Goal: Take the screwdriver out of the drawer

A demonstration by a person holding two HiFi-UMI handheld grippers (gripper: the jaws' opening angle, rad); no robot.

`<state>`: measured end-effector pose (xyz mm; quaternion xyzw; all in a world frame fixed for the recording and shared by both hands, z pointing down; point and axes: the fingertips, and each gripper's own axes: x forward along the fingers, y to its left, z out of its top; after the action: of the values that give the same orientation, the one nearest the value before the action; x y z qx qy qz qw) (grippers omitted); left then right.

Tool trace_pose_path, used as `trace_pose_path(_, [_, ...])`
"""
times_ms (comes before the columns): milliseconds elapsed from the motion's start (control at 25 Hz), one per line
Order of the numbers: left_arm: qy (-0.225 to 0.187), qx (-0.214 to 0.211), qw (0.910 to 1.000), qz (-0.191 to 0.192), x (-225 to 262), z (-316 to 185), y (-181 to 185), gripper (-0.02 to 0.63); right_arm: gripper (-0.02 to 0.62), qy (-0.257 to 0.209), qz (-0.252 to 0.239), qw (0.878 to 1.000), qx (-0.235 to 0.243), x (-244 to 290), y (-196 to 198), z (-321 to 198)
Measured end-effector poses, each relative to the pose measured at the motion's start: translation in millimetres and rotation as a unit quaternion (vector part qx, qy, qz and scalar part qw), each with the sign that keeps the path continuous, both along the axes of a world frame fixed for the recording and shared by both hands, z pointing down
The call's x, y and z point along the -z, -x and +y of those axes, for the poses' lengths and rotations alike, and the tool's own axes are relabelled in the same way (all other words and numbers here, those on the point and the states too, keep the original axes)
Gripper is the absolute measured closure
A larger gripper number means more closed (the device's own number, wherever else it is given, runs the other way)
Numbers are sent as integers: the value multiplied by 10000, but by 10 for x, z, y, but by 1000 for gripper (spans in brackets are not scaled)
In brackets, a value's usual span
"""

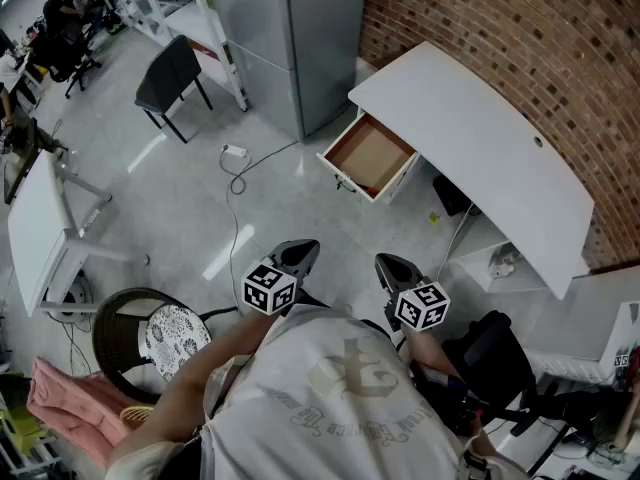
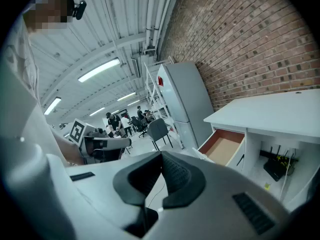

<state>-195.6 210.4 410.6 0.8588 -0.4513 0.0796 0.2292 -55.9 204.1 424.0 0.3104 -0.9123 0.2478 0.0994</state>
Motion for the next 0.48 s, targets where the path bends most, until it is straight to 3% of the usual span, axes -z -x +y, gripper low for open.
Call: trace_pose_path(480, [88, -290, 9995, -59, -45, -6, -375, 584, 572, 28, -9, 10000, -65, -19, -246, 109])
